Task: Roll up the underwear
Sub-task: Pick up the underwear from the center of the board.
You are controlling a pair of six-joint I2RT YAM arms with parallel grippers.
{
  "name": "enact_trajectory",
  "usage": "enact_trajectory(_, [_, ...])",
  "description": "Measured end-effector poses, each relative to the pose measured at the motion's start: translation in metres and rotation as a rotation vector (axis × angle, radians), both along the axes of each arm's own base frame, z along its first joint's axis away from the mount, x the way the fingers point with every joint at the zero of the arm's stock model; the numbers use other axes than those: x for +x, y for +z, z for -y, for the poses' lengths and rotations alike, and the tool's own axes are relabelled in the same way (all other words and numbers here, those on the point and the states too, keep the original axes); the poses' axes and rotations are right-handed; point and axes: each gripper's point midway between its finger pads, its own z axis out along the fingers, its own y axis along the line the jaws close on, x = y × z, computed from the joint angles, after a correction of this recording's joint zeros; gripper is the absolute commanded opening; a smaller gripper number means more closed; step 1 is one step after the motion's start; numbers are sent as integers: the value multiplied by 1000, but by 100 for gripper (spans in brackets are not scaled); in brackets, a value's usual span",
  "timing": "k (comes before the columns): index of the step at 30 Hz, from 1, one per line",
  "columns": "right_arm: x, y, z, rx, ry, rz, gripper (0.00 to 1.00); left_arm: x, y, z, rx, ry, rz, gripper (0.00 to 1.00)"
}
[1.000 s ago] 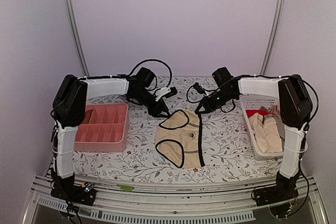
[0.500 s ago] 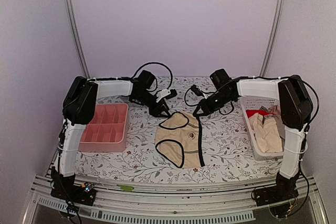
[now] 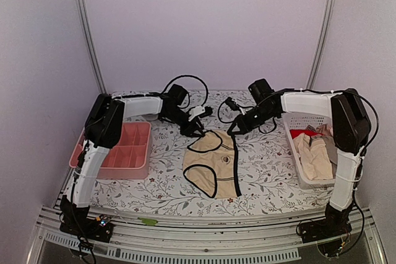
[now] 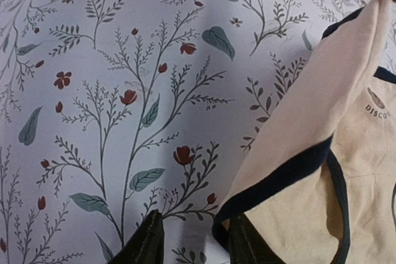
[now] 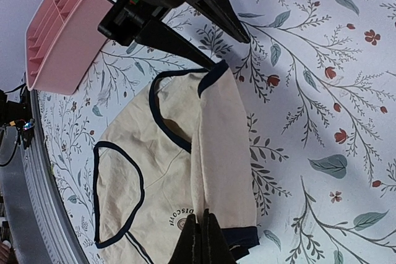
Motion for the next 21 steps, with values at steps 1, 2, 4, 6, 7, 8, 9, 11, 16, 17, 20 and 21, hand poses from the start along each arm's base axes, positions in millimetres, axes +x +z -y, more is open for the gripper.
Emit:
enact_trajectory(1, [0, 1, 0, 1, 0, 2, 0, 1, 0, 1, 0, -2, 1, 21])
enact_trajectory(2, [0, 2, 0, 2, 0, 4, 0, 1, 0, 2, -1, -6, 1, 16])
enact_trajectory(4, [1, 2, 0, 2, 0, 5, 0, 1, 1, 3, -6, -20, 4, 6])
enact_trajectory(6, [1, 2, 0, 2, 0, 4, 0, -1, 2, 4, -11, -26, -6, 0])
enact_trajectory(7, [1, 2, 0, 1, 0, 3, 0, -3, 2, 4, -15, -30, -12, 0])
enact_trajectory(8, [0, 2, 0, 1, 0, 3, 0, -4, 2, 4, -18, -33, -20, 0])
enact_trajectory(9, [0, 3, 0, 1, -1, 3, 0, -6, 3, 4, -24, -37, -27, 0])
enact_trajectory(11, [0, 5, 0, 3, -1, 8, 0, -11, 6, 3, -38, -44, -47, 0])
enact_trajectory(16, [1, 15, 1, 14, -3, 26, 0, -25, 37, -1, -78, -50, -76, 0])
enact_trajectory(17, [1, 17, 1, 15, -3, 29, 0, -27, 45, -2, -89, -48, -75, 0])
enact_trajectory(20, [0, 24, 2, 22, -3, 40, 0, -35, 73, -2, -128, -39, -82, 0])
enact_trajectory(21, [-1, 27, 2, 26, -2, 44, 0, -38, 80, -3, -139, -38, -87, 0])
